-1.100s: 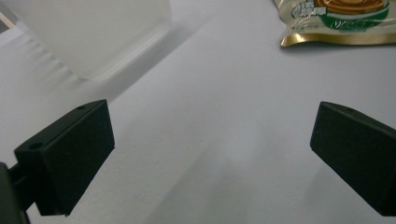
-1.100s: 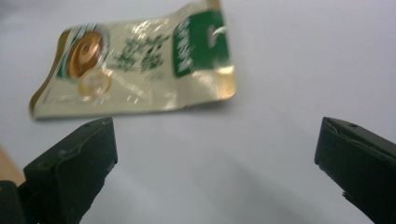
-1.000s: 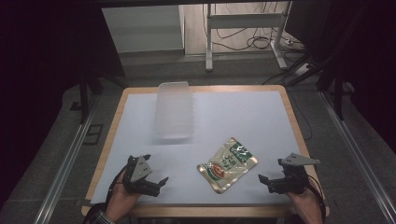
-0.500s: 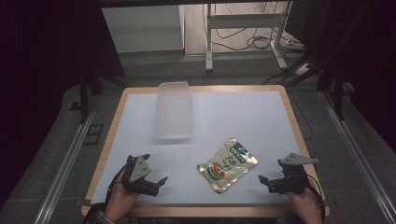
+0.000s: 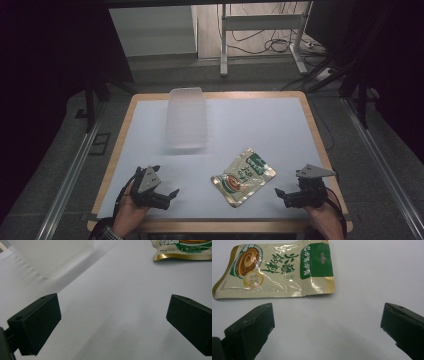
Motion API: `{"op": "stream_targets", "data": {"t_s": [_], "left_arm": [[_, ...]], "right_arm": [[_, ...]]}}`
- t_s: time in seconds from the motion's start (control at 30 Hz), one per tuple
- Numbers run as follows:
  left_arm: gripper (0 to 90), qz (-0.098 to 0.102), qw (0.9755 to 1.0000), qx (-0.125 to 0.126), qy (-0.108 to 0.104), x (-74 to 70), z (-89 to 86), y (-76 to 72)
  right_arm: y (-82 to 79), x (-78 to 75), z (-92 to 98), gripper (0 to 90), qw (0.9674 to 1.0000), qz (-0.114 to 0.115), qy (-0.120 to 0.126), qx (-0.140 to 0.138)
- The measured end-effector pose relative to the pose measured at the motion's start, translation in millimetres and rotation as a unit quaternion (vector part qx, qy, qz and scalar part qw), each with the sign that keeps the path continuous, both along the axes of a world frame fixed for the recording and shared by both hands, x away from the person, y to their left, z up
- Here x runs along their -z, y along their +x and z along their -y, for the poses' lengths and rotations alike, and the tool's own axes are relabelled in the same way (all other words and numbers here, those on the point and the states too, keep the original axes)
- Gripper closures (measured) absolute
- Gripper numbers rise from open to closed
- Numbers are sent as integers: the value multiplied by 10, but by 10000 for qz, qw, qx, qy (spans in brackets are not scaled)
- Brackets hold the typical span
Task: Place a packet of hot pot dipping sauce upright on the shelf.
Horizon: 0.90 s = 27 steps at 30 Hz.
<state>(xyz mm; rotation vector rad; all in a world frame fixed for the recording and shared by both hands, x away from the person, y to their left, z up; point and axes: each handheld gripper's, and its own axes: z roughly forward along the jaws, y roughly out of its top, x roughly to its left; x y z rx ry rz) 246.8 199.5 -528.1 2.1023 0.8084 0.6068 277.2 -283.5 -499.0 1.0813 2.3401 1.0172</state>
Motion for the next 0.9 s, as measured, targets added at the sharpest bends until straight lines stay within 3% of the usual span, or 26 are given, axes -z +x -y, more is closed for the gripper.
{"op": "stream_targets", "data": {"t_s": [0.27,0.43,0.67,0.9], "left_arm": [[0,-55,10000,-25,-59,-4,-7,2],[0,-80,9999,-56,-125,-4,-5,2],[0,-118,9999,-50,-116,-1,-2,4],[0,-134,9999,-30,-66,2,0,5]], "right_arm": [[26,-15,-27,0,9999,69,46,-83],[56,-24,-65,0,9997,8,203,-154],[97,-22,-126,0,9995,-2,163,-263],[144,-22,-141,0,9991,-18,327,-276]]}}
